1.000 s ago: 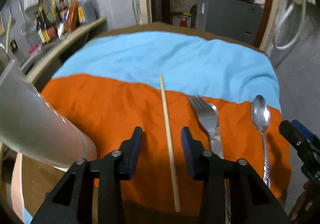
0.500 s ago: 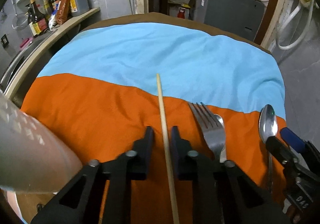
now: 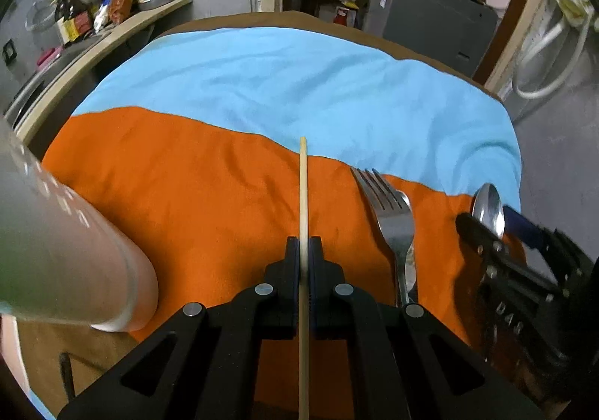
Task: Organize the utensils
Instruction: 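Close the left gripper on a wooden chopstick while the right grasps a metal spoon, then lift the chopstick and spoon and carry both toward the white caddy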
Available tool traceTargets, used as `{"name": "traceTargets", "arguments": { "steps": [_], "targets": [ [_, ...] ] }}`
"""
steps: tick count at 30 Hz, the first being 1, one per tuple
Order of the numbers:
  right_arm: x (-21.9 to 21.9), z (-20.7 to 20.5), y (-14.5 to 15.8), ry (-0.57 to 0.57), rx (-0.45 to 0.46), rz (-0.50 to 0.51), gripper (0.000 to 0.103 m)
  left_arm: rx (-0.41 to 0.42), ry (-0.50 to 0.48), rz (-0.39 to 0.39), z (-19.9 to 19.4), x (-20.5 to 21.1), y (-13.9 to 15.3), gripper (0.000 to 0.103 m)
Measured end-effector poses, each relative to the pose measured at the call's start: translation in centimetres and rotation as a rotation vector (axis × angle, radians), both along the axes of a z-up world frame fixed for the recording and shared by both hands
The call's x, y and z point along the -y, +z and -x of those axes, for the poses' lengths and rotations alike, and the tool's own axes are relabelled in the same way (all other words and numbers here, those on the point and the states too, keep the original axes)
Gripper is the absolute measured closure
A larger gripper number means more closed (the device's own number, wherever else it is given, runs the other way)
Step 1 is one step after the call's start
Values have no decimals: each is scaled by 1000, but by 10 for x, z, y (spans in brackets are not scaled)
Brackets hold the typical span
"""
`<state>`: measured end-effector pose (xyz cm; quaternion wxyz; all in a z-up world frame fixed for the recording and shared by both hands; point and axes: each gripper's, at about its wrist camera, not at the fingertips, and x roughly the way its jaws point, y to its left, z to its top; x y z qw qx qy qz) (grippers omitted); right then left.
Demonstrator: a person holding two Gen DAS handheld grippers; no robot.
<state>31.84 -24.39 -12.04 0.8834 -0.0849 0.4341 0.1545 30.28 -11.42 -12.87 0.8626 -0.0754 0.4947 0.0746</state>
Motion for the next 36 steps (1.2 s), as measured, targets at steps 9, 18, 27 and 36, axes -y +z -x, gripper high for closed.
{"name": "traceTargets", "arguments": {
  "steps": [9,18,27,36],
  "targets": [
    [2,0,1,-23,7,-20,69,-3,-20,34,3,0,-2,101],
    [26,55,36,21,131,-312,69,222,-122,212,56,2,29,101],
    [19,113,85,25,355,-407,69,533,-223,225,119,1,94,101],
    [-7,135,153,31,568,-487,69,724,-238,231,144,-39,165,101]
  ]
}}
